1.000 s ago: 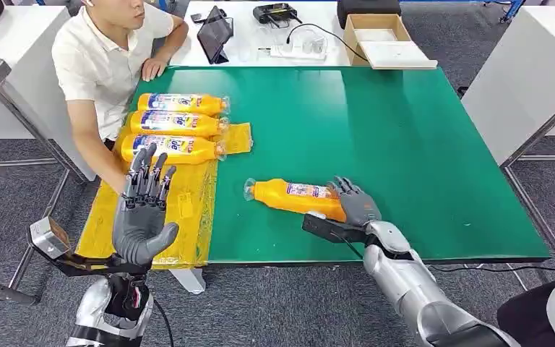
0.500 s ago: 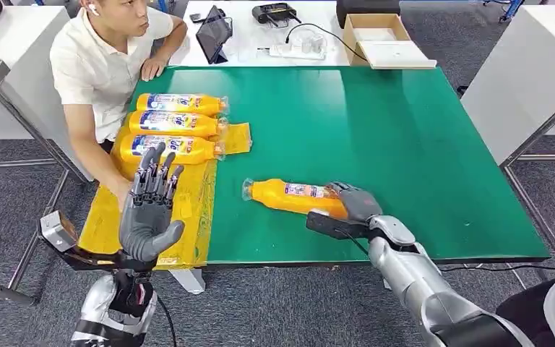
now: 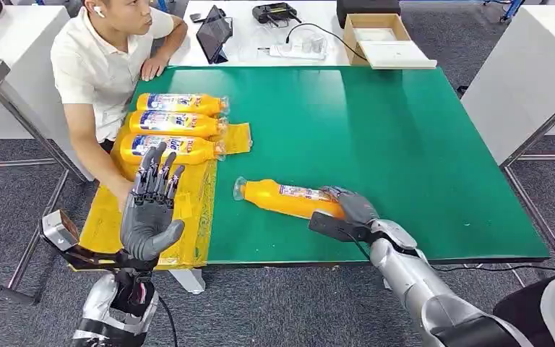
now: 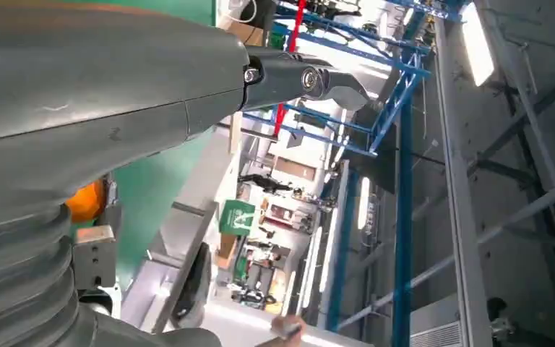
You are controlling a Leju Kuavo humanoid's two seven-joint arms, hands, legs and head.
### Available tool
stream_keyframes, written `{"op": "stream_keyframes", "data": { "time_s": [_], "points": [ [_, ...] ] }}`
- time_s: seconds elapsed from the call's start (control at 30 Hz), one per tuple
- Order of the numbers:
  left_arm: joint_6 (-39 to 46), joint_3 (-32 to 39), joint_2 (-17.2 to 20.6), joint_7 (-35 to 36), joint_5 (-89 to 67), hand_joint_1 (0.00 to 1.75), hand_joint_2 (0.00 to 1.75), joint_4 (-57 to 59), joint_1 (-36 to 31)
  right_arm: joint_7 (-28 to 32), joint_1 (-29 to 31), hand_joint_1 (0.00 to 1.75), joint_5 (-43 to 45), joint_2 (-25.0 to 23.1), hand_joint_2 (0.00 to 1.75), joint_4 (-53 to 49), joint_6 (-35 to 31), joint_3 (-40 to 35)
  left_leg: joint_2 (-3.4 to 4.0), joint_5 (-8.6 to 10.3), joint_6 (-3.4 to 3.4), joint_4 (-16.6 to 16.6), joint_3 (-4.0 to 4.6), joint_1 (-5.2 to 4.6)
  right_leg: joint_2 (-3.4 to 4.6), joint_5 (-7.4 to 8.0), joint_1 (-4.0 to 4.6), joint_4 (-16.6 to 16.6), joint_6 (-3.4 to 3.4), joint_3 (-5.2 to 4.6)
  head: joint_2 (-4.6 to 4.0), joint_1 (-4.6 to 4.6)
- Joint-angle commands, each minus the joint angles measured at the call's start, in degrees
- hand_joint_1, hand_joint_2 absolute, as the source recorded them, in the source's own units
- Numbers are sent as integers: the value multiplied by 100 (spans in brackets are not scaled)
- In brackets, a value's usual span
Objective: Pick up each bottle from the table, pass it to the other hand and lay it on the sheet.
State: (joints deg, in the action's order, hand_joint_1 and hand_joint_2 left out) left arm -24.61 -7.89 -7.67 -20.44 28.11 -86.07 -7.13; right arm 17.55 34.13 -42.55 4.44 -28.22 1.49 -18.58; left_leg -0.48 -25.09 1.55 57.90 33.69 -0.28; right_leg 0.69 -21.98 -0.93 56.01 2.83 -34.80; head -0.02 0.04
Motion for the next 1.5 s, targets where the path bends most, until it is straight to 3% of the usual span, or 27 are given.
{"op": "stream_keyframes", "data": {
  "time_s": [0.03,0.13,0.17,0.33,0.43,0.8,0.87,0.93,0.97,1.03,1.17,1.5],
  "points": [
    [1058,-123,-14,11,-422,0,175,27,214,839,-886,168,747,-355,175,-1012,-661,478,-5,-1,-14,-15,-17,11,-15,-4,12,-17,-16,21,0,0],
    [2394,-411,-21,266,-1243,0,175,140,393,875,-1631,173,1088,-462,175,-2727,-1171,484,8,-10,-15,-8,-4,10,-4,-8,12,-7,-16,10,2,-2],
    [2488,-509,-21,190,-1260,0,175,205,427,809,-1791,173,1137,-464,175,-3114,-1230,438,4,-6,-9,-5,5,6,-3,-6,6,-1,-10,0,2,-2],
    [3432,-631,-152,-205,-1564,0,175,161,673,897,-2144,175,1348,-532,175,-4052,-1875,423,-14,-8,-7,-3,48,4,-11,-13,4,5,-8,-35,0,-4],
    [3877,-558,-259,-236,-1510,0,175,-44,786,1001,-2241,166,1523,-581,175,-4221,-2045,460,-10,-12,-6,1,53,5,-7,-15,4,6,-7,-38,2,-2],
    [3906,-587,-239,-230,-1496,0,175,-91,807,1003,-2264,162,1537,-580,175,-4245,-2054,432,-13,-11,-9,-1,56,1,-10,-15,1,1,-9,-41,2,-2],
    [4138,-666,-233,-147,-1202,0,175,-145,882,1130,-2367,162,1737,-634,175,-4341,-2292,450,-12,-11,-9,-2,53,2,-10,-15,2,1,-10,-40,2,-2],
    [3983,-815,-196,-93,-824,0,175,-270,1001,1121,-2460,148,1828,-619,175,-4433,-2353,372,-13,-10,-7,-2,57,1,-10,-15,0,2,-8,-43,0,-2],
    [3470,-1019,-75,-22,-469,0,175,-390,1066,1112,-2469,147,1922,-619,175,-4426,-2279,317,-13,-15,-10,-5,46,3,-12,-20,3,-1,-11,-32,2,-2],
    [2132,-1331,157,173,338,0,175,-471,1147,1226,-2331,152,2065,-615,175,-4226,-1885,88,-9,-19,-10,-2,43,4,-9,-22,4,1,-11,-30,2,-2],
    [1267,-1464,113,310,729,0,175,-257,1046,1519,-2022,164,2092,-896,175,-3649,-1254,-487,12,-16,-10,-4,50,4,13,-13,3,-1,-11,-39,2,0],
    [876,-1393,-66,303,937,0,175,22,776,1842,-1924,169,2130,-1228,175,-2889,-974,-1097,5,-17,-16,-8,36,11,5,-16,11,-8,-17,-25,2,0]
  ]
}}
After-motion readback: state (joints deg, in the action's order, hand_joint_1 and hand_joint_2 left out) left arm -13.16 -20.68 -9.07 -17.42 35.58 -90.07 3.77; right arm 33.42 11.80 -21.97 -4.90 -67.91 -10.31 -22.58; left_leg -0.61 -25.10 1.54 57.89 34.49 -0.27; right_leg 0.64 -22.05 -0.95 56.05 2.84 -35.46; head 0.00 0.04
